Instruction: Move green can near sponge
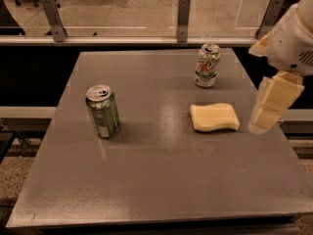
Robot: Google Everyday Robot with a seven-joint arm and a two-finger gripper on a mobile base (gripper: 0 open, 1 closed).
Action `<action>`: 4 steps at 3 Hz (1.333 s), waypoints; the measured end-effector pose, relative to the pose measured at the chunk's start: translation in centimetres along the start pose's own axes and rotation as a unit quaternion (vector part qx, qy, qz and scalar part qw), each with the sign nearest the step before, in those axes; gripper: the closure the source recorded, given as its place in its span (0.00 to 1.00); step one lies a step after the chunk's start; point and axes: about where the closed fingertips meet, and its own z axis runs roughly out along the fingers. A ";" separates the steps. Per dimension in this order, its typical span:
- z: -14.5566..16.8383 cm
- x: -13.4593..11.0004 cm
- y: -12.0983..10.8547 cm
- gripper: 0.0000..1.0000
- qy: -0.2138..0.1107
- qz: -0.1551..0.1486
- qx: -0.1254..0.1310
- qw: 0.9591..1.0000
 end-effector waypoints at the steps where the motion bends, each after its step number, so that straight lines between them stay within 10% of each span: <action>1: 2.1 -3.9 -0.6 0.00 -0.036 -0.022 -0.009 0.999; 4: 7.5 -17.6 0.7 0.00 -0.170 -0.086 -0.072 0.979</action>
Offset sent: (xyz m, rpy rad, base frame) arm 0.0505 0.1402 -0.0290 0.2145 0.0012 0.2262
